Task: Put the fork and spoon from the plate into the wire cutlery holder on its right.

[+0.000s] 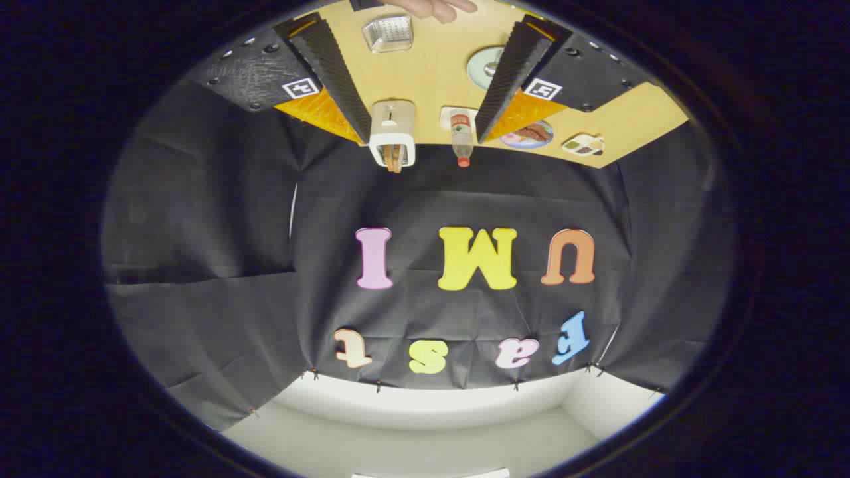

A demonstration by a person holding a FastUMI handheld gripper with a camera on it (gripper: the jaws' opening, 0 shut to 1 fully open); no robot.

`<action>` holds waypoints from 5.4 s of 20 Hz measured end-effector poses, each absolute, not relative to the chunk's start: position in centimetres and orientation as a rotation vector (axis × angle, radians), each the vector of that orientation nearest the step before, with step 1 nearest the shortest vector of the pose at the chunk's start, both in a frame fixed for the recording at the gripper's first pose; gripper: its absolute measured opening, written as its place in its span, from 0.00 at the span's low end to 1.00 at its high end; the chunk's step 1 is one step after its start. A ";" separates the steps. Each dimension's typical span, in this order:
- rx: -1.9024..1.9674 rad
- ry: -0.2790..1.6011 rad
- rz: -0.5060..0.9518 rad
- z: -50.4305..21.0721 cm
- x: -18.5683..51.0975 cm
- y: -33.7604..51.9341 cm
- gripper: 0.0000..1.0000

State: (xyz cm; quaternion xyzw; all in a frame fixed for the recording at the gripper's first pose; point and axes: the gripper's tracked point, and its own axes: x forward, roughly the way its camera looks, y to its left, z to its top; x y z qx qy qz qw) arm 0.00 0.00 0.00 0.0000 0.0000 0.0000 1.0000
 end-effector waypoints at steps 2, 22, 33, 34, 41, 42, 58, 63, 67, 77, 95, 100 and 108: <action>-0.001 0.004 -0.005 0.0 0.4 -0.5 0.95; -0.044 0.179 0.038 -7.3 5.4 4.9 0.96; 0.006 0.558 0.115 -23.9 10.6 15.2 0.96; 0.006 0.579 0.113 -25.1 10.8 15.9 0.96; 0.044 0.732 0.046 -32.5 13.0 17.1 0.95; 0.044 0.738 0.048 -32.7 13.2 17.1 0.92; 0.096 0.875 0.062 -33.2 11.7 16.9 0.01; 0.062 0.856 0.107 -29.4 9.6 14.6 0.01; 0.051 0.843 0.117 -26.1 7.1 10.8 0.01; 0.045 0.857 0.037 -22.4 -0.7 -3.3 0.01; 0.169 0.993 0.076 -23.3 0.6 -6.9 0.10; 0.105 0.910 0.136 -21.6 3.3 -3.1 0.37; 0.059 0.739 0.319 -20.5 7.3 10.3 0.96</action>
